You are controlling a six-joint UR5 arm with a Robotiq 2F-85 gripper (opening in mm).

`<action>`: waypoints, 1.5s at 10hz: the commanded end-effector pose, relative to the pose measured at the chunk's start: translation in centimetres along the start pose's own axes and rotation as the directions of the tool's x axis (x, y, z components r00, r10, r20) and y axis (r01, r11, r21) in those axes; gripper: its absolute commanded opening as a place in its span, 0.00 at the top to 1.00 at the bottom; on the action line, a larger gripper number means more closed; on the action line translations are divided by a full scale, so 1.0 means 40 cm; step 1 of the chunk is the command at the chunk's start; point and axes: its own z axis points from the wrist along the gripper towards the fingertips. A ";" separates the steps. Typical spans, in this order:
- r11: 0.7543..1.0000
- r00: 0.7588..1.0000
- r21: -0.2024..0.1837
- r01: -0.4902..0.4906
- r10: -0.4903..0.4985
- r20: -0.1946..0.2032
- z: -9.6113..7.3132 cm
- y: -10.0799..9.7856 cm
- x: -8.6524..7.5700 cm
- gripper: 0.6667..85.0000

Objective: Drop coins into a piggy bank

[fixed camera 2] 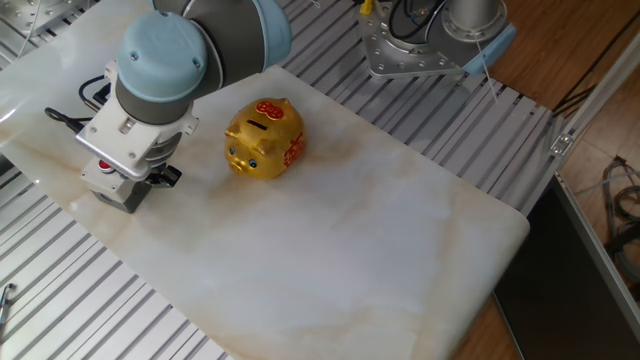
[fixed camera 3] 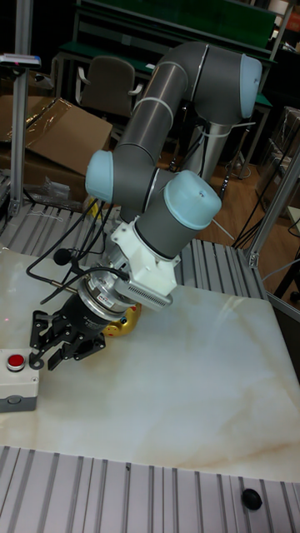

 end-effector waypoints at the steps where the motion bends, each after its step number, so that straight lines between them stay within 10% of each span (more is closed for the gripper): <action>1: 1.000 1.000 -0.010 -0.006 0.006 0.004 0.005 0.000 -0.001 0.58; 15: 1.000 1.000 0.020 -0.011 0.011 0.006 0.004 -0.020 0.000 0.70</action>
